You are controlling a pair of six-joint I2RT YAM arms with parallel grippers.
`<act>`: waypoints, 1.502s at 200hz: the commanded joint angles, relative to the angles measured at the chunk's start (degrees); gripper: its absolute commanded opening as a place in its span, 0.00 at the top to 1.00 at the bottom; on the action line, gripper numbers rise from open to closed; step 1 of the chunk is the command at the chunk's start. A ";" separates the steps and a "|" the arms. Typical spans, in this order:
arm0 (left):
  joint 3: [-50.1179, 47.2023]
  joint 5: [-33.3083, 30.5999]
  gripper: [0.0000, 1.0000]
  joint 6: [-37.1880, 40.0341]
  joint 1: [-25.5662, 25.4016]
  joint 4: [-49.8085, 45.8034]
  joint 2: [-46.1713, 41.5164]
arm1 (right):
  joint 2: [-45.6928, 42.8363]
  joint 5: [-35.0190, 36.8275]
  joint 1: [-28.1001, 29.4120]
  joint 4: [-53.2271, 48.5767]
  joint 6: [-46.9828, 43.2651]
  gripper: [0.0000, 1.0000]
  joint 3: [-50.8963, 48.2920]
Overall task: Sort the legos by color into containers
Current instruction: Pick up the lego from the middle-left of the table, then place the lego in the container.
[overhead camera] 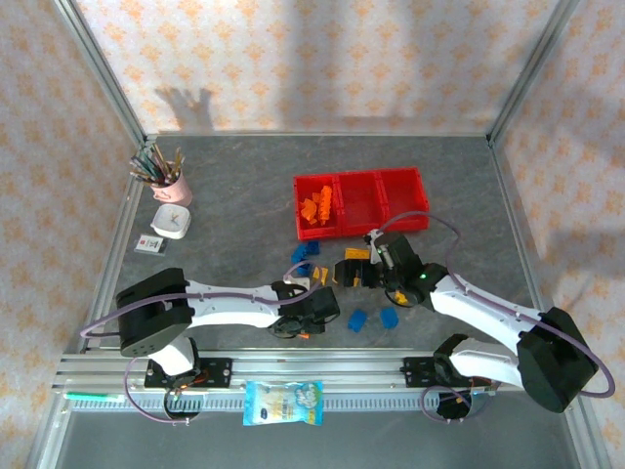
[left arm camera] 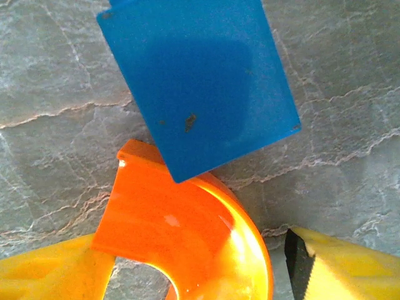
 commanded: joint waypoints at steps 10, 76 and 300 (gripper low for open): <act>-0.63 -1.24 0.37 -1.20 -0.40 -0.52 1.12 | -1.14 0.57 -0.60 1.39 0.37 0.00 -0.75; -2.07 -3.93 0.55 -2.70 -0.39 -1.47 -3.33 | -0.36 -0.63 -1.35 1.97 0.37 0.00 0.73; 56.44 -13.75 0.59 37.26 29.63 -6.87 27.46 | 2.72 5.18 -13.04 -1.20 -0.47 0.00 10.64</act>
